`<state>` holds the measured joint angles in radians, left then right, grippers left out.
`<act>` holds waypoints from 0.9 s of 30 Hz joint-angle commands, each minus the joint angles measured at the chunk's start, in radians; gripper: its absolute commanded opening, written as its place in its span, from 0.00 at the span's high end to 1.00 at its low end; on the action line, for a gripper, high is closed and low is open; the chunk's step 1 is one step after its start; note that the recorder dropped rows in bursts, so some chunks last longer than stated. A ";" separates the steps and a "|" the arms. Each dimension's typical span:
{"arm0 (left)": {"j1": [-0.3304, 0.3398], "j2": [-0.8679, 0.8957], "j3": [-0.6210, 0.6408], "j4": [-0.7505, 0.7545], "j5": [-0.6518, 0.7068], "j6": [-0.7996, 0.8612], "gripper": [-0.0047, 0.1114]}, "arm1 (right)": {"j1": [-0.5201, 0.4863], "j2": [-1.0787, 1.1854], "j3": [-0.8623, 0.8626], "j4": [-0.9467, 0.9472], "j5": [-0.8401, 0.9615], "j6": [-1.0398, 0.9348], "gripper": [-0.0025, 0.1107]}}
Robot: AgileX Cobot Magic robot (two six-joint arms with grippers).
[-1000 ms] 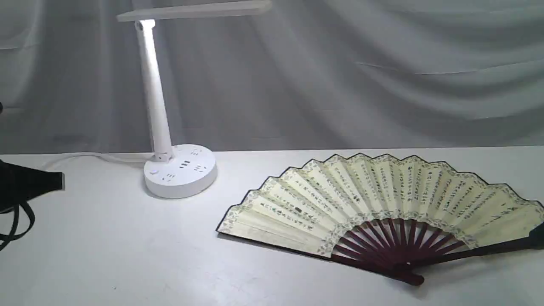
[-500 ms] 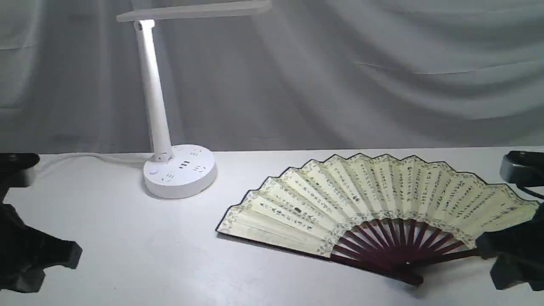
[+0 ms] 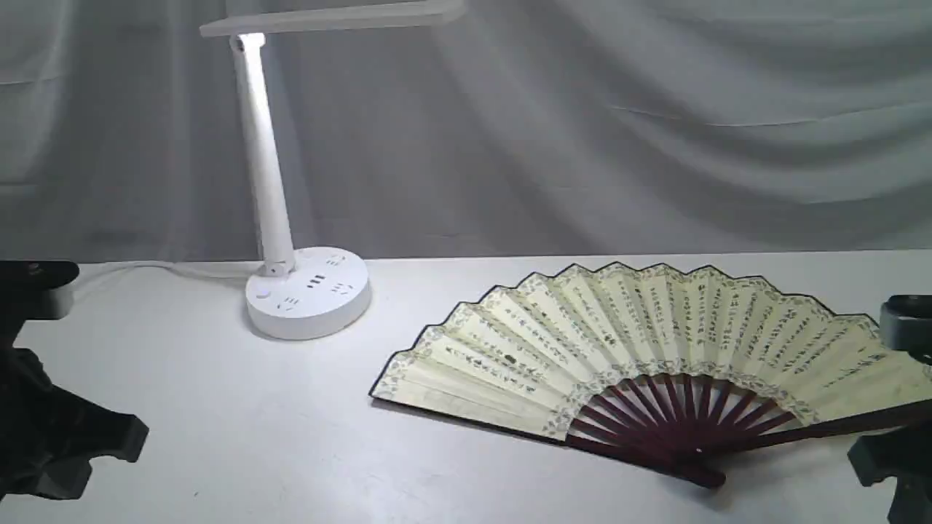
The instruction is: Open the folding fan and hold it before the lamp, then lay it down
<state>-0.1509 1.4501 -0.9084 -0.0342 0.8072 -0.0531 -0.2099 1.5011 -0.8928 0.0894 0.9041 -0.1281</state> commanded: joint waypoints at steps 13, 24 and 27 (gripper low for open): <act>0.001 -0.007 -0.012 0.042 -0.003 0.004 0.96 | 0.001 -0.008 0.024 -0.109 -0.106 0.032 0.98; 0.001 -0.097 -0.049 0.075 0.032 0.006 0.96 | 0.001 -0.135 0.024 -0.112 -0.131 0.032 0.98; 0.001 -0.176 -0.049 0.075 0.019 0.006 0.96 | 0.001 -0.212 0.024 -0.089 -0.136 0.032 0.98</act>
<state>-0.1509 1.3188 -0.9520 0.0370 0.8435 -0.0507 -0.2099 1.3280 -0.8767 -0.0095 0.7805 -0.1025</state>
